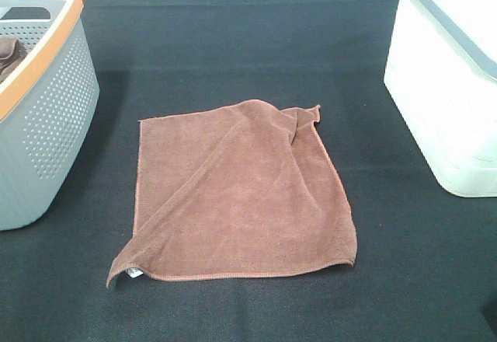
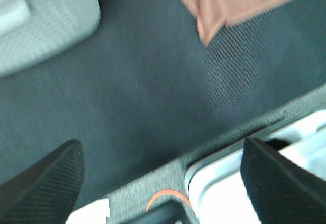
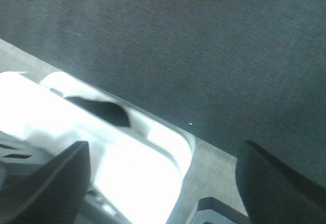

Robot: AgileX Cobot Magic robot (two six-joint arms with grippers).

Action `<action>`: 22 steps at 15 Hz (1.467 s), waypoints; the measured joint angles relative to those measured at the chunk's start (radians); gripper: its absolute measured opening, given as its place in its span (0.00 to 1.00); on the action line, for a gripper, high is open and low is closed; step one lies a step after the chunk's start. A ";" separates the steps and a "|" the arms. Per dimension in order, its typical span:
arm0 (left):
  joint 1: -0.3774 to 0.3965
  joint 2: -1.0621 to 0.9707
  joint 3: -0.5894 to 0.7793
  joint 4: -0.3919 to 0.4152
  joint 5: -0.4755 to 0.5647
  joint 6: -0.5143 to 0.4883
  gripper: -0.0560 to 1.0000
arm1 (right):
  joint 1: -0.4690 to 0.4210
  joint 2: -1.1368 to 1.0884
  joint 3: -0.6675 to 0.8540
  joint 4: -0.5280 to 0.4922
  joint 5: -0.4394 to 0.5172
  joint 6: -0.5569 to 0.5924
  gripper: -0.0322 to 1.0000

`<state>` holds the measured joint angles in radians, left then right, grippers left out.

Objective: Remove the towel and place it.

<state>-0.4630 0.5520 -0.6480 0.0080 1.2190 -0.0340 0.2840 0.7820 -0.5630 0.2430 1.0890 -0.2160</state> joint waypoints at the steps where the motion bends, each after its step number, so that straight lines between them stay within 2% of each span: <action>1: 0.000 -0.034 0.054 0.000 0.000 0.005 0.81 | 0.000 -0.074 0.033 -0.005 -0.003 0.000 0.75; 2: 0.000 -0.063 0.086 0.000 0.009 0.008 0.81 | 0.000 -0.184 0.051 -0.013 -0.006 0.000 0.75; 6: 0.000 -0.086 0.092 -0.002 -0.129 0.049 0.81 | 0.000 -0.485 0.051 -0.022 -0.016 0.000 0.75; 7: 0.000 -0.086 0.092 -0.002 -0.129 0.049 0.81 | 0.000 -0.485 0.051 -0.022 -0.016 0.000 0.75; 8: 0.000 -0.086 0.109 -0.008 -0.168 0.109 0.80 | 0.000 -0.538 0.051 -0.022 -0.016 0.000 0.75; 10: 0.000 -0.086 0.138 -0.008 -0.177 0.147 0.80 | 0.000 -0.631 0.054 -0.025 -0.015 0.000 0.75; 11: 0.000 -0.086 0.140 -0.041 -0.177 0.159 0.80 | 0.000 -0.679 0.055 -0.027 -0.016 0.000 0.75; 14: 0.000 -0.086 0.141 -0.058 -0.176 0.187 0.80 | 0.000 -0.720 0.055 -0.043 -0.015 0.016 0.75; 19: 0.000 -0.086 0.141 -0.087 -0.175 0.188 0.80 | 0.000 -0.720 0.059 -0.174 -0.016 0.172 0.75; 22: 0.000 -0.086 0.141 -0.087 -0.175 0.188 0.80 | 0.000 -0.720 0.059 -0.209 -0.016 0.184 0.75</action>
<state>-0.4630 0.4660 -0.5070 -0.0790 1.0440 0.1540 0.2840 0.0620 -0.5040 0.0340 1.0730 -0.0320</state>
